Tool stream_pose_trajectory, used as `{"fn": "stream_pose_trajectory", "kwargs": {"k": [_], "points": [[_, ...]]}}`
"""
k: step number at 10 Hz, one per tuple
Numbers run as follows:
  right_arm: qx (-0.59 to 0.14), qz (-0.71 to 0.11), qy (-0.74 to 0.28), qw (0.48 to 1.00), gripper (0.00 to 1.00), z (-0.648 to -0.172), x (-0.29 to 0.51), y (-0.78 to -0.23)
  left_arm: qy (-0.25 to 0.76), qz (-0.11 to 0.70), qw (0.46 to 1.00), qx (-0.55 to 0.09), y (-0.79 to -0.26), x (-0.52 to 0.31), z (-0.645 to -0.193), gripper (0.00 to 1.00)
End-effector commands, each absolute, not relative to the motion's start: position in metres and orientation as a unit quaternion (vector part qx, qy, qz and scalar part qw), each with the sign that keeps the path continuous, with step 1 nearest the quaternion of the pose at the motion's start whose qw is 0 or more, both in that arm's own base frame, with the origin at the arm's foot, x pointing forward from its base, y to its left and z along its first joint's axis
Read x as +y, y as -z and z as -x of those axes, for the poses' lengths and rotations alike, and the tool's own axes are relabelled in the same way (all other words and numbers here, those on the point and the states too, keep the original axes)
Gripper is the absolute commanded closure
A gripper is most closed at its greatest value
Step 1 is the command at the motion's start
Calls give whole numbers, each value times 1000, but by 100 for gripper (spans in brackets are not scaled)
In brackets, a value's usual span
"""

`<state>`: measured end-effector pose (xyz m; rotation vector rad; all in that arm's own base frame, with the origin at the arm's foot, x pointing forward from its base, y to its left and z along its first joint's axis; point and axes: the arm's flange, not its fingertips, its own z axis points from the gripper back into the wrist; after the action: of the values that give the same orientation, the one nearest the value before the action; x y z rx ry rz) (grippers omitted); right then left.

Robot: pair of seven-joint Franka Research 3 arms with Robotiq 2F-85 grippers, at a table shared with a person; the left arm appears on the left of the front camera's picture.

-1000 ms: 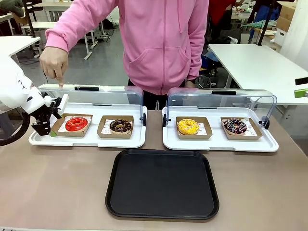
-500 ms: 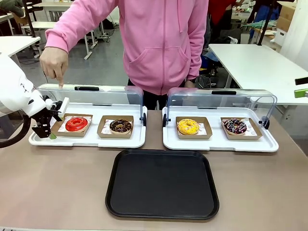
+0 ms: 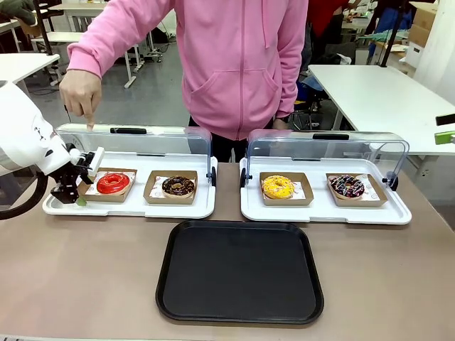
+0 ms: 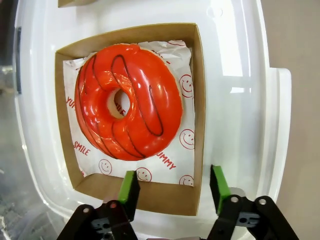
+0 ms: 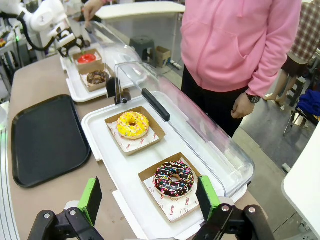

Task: Move the first donut from the left to the tray.
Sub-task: Pick up the Paper togo box containing the Donut indicated by the person and place it on the Handle tray.

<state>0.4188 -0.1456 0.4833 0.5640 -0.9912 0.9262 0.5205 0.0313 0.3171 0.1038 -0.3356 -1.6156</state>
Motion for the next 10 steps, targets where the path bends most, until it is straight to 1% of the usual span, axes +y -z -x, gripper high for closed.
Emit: {"fn": "stream_pose_trajectory", "kwargs": {"k": [1, 2, 3, 4, 5, 9, 10], "points": [[-466, -258, -422, 734, 0, -420, -144, -483, 727, -51, 670, -140, -317, 33, -522, 100], [-466, -258, -422, 734, 0, -420, -144, -483, 728, -50, 670, -138, -317, 33, -522, 100], [-466, -258, -422, 734, 0, -420, -144, -483, 730, -49, 669, -134, -317, 33, -521, 86], [-466, -258, -422, 734, 0, -420, -144, -483, 732, -47, 668, -127, -317, 33, -520, 96], [-466, -258, -422, 734, 0, -420, -144, -483, 734, -47, 666, -122, -317, 33, -518, 100], [-466, -258, -422, 734, 0, -420, -144, -483, 739, -50, 663, -110, -312, 33, -519, 100], [-466, -258, -422, 734, 0, -420, -144, -483, 740, -52, 659, -123, -314, 34, -518, 100]]}}
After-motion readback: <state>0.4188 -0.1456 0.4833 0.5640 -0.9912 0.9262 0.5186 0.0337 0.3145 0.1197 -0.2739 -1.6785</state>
